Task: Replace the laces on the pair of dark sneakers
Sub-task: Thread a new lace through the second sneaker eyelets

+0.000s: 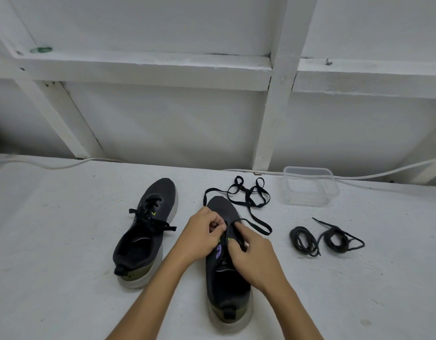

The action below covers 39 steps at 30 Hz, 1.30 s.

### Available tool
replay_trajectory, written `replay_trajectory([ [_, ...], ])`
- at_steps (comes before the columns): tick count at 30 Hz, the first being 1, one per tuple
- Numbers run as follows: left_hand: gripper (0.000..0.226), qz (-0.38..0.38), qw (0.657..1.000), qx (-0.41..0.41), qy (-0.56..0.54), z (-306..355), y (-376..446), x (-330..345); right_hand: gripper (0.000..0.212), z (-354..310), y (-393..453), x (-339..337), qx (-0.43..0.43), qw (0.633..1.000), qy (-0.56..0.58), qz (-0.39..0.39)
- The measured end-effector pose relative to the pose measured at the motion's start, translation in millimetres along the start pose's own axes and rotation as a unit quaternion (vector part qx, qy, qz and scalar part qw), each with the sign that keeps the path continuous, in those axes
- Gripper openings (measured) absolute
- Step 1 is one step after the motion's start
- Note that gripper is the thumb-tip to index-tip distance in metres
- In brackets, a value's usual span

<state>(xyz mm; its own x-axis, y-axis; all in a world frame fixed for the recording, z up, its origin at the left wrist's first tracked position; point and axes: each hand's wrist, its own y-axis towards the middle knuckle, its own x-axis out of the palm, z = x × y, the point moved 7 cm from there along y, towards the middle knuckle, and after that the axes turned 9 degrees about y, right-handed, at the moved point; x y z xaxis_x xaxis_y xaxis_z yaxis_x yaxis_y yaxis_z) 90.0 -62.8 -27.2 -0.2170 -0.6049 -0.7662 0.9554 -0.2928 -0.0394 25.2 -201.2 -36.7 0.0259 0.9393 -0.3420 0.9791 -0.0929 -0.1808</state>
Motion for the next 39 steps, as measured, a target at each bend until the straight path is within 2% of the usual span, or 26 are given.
replay_trajectory([
  [5,0.012,0.001,1.0,-0.001,0.002,2,1,3,0.042,-2,-5,3,0.0,0.999,0.032,-0.038],
  [8,0.011,0.0,1.0,-0.002,-0.005,1,1,4,0.083,5,-1,0,0.035,0.994,0.077,-0.073],
  [10,0.012,0.001,1.0,-0.002,-0.005,1,1,5,0.091,5,1,-3,0.05,0.989,0.097,-0.096],
  [15,0.008,0.014,1.0,0.002,0.009,0,3,10,0.086,1,2,-5,0.039,0.988,0.089,-0.116],
  [19,0.007,0.02,1.0,0.003,0.017,1,2,12,0.051,-3,-2,-3,0.02,0.991,0.051,-0.12],
  [22,0.011,0.006,1.0,0.005,0.007,-2,2,11,0.063,-3,3,-1,0.016,0.995,0.014,-0.099],
  [27,0.012,0.008,1.0,0.003,0.014,-1,2,12,0.046,-7,3,2,-0.035,0.996,-0.052,-0.069],
  [30,0.01,0.033,0.999,-0.011,-0.006,-3,1,13,0.053,-11,-3,3,-0.054,0.995,-0.055,-0.068],
  [33,0.008,0.044,0.999,-0.009,-0.005,-3,2,13,0.041,-11,-2,-2,-0.074,0.993,-0.065,-0.059],
  [39,0.006,0.056,0.998,-0.012,-0.005,-2,1,13,0.043,-16,2,-2,-0.071,0.987,-0.129,-0.064],
])
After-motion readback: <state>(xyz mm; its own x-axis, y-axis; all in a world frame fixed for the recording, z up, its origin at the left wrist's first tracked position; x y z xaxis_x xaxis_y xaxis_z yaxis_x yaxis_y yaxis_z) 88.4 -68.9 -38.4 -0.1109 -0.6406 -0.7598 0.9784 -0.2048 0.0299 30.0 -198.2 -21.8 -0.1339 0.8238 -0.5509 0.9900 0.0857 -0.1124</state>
